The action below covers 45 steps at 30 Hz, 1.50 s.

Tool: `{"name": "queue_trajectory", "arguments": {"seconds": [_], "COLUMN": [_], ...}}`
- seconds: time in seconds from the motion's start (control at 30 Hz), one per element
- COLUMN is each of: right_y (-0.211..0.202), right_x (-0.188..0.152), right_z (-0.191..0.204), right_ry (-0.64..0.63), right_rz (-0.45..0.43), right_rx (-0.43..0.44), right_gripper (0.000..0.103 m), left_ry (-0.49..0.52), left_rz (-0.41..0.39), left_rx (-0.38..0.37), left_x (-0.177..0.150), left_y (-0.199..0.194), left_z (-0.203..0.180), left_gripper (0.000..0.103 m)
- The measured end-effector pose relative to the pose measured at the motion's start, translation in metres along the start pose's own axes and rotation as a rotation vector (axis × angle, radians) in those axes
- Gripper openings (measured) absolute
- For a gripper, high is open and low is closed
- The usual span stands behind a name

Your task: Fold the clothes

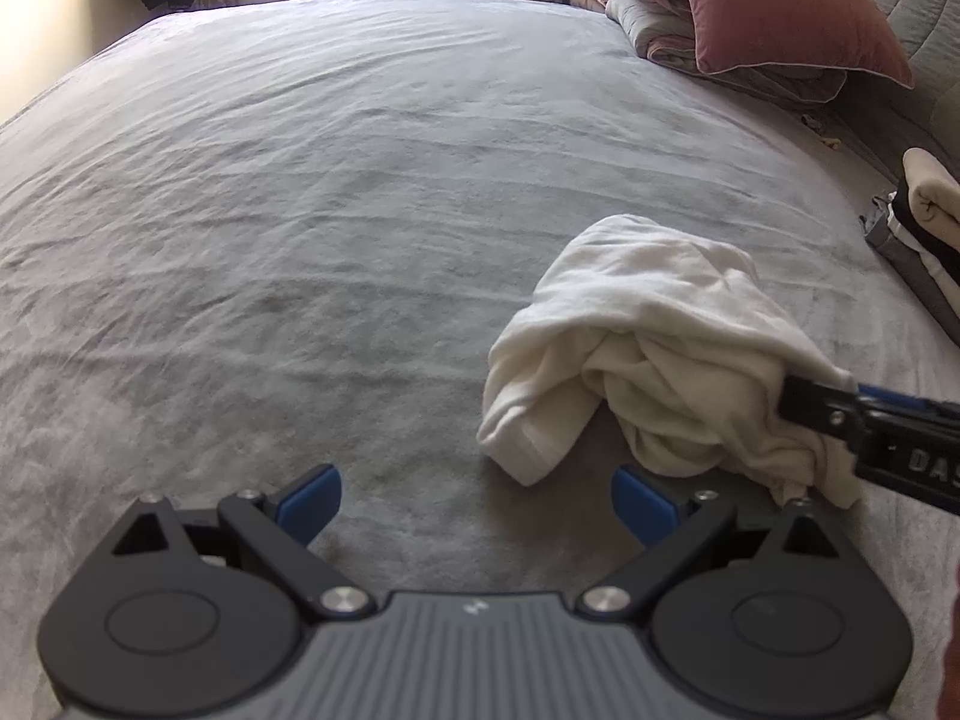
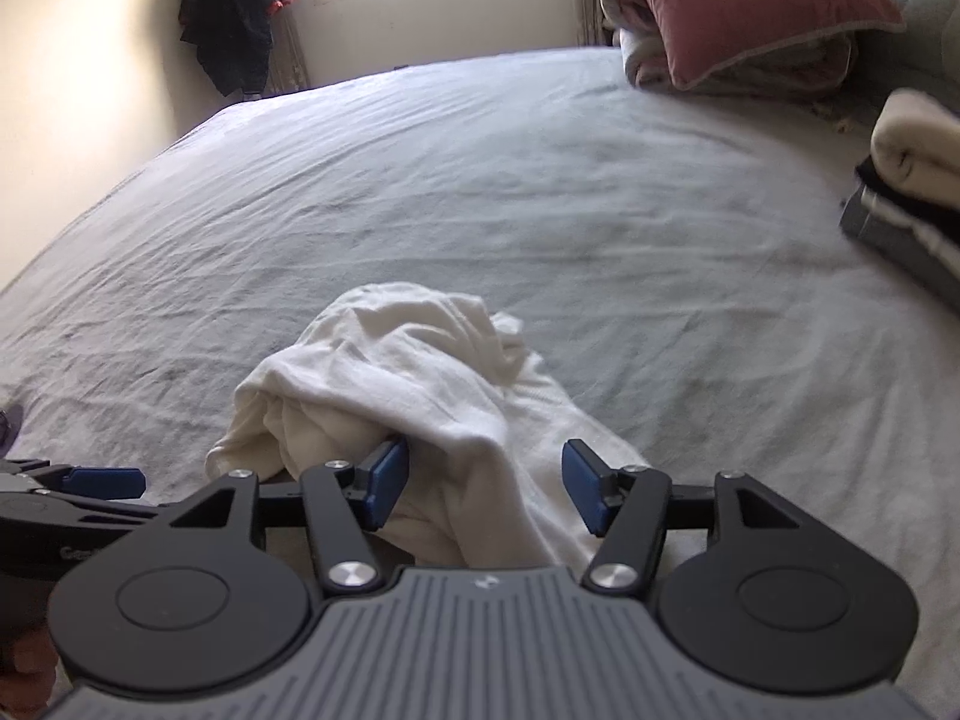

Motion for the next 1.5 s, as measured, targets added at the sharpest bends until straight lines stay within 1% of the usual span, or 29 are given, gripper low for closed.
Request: {"name": "queue_trajectory", "arguments": {"seconds": [0.03, 0.1, 0.13, 0.17, 0.2, 0.23, 0.27, 0.33, 0.43, 0.6, 0.67, 0.77, 0.8, 0.83, 0.87, 0.9, 0.97, 1.0, 1.03, 1.1, 1.13, 1.17, 1.2, 1.23, 1.27, 1.3, 1.37, 1.5], "right_y": [0.001, 0.002, 0.002, 0.002, 0.001, 0.001, 0.0, -0.002, -0.008, -0.019, -0.022, -0.024, -0.024, -0.023, -0.023, -0.022, -0.022, -0.022, -0.023, -0.025, -0.026, -0.026, -0.024, -0.023, -0.024, -0.025, -0.029, -0.037], "right_x": [0.0, 0.0, 0.0, -0.001, -0.001, -0.001, -0.001, -0.001, 0.0, -0.002, -0.006, -0.012, -0.014, -0.016, -0.018, -0.02, -0.024, -0.024, -0.024, -0.023, -0.023, -0.022, -0.021, -0.021, -0.02, -0.019, -0.017, -0.01], "right_z": [-0.001, 0.0, 0.001, 0.002, 0.004, 0.005, 0.006, 0.007, 0.005, 0.008, 0.013, 0.023, 0.027, 0.031, 0.034, 0.037, 0.042, 0.042, 0.042, 0.041, 0.04, 0.039, 0.036, 0.035, 0.033, 0.031, 0.026, 0.017], "right_ry": [0.014, 0.025, 0.025, 0.022, 0.018, 0.011, 0.007, 0.014, 0.05, 0.086, 0.085, 0.076, 0.073, 0.07, 0.061, 0.045, 0.013, -0.001, -0.011, -0.029, -0.037, -0.038, -0.035, -0.032, -0.03, -0.029, -0.032, -0.029], "right_rz": [0.001, -0.001, -0.003, -0.006, -0.01, -0.014, -0.015, -0.009, 0.012, 0.063, 0.095, 0.151, 0.172, 0.192, 0.205, 0.211, 0.218, 0.21, 0.201, 0.183, 0.175, 0.172, 0.169, 0.165, 0.159, 0.15, 0.119, 0.062], "right_rx": [0.013, 0.042, 0.057, 0.072, 0.081, 0.083, 0.089, 0.112, 0.174, 0.289, 0.34, 0.415, 0.439, 0.461, 0.469, 0.464, 0.45, 0.434, 0.42, 0.392, 0.381, 0.376, 0.372, 0.368, 0.361, 0.351, 0.333, 0.31], "right_gripper": [0.061, 0.053, 0.039, 0.033, 0.03, 0.023, 0.019, 0.016, 0.013, 0.012, 0.012, 0.011, 0.011, 0.011, 0.011, 0.011, 0.012, 0.013, 0.016, 0.017, 0.017, 0.017, 0.017, 0.017, 0.021, 0.024, 0.048, 0.059], "left_ry": [0.0, -0.001, -0.002, -0.005, -0.009, -0.014, -0.021, -0.037, -0.061, -0.103, -0.131, -0.209, -0.236, -0.257, -0.272, -0.287, -0.321, -0.341, -0.371, -0.424, -0.439, -0.454, -0.47, -0.485, -0.499, -0.513, -0.532, -0.427], "left_rz": [-0.001, 0.0, 0.001, 0.001, 0.002, 0.003, 0.003, -0.003, -0.022, -0.03, -0.023, -0.01, -0.005, 0.0, 0.007, 0.014, 0.031, 0.043, 0.056, 0.069, 0.062, 0.053, 0.043, 0.036, 0.039, 0.046, 0.056, 0.007], "left_rx": [-0.004, -0.011, -0.015, -0.017, -0.019, -0.021, -0.022, -0.027, -0.032, -0.055, -0.103, -0.237, -0.281, -0.313, -0.334, -0.355, -0.399, -0.424, -0.446, -0.467, -0.474, -0.484, -0.498, -0.514, -0.533, -0.545, -0.566, -0.547], "left_x": [0.0, 0.001, 0.001, 0.001, 0.001, 0.001, 0.002, 0.004, 0.009, 0.015, 0.017, 0.019, 0.019, 0.019, 0.018, 0.018, 0.016, 0.016, 0.015, 0.016, 0.016, 0.017, 0.017, 0.017, 0.017, 0.017, 0.017, 0.012], "left_y": [-0.001, -0.003, -0.003, -0.003, -0.004, -0.004, -0.004, -0.006, -0.011, -0.013, -0.012, -0.01, -0.01, -0.008, -0.006, -0.003, 0.004, 0.008, 0.013, 0.022, 0.024, 0.025, 0.026, 0.026, 0.027, 0.027, 0.025, -0.003], "left_z": [0.0, 0.0, 0.001, 0.002, 0.003, 0.004, 0.005, 0.009, 0.014, 0.023, 0.025, 0.026, 0.026, 0.025, 0.024, 0.023, 0.02, 0.019, 0.019, 0.02, 0.02, 0.02, 0.02, 0.02, 0.02, 0.021, 0.021, 0.02], "left_gripper": [0.097, 0.097, 0.097, 0.097, 0.097, 0.097, 0.097, 0.097, 0.098, 0.097, 0.096, 0.095, 0.094, 0.091, 0.088, 0.087, 0.076, 0.073, 0.071, 0.067, 0.061, 0.05, 0.041, 0.022, 0.014, 0.013, 0.01, 0.01]}}
Point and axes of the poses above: each gripper's, at about its wrist camera, not at the fingertips, and y roughly the way its jaws point, z to its left, x to its top, the point moved 5 cm from there along y, roughly the way its jaws point, and after that the axes turned 5 degrees about z, right-handed, at the moved point
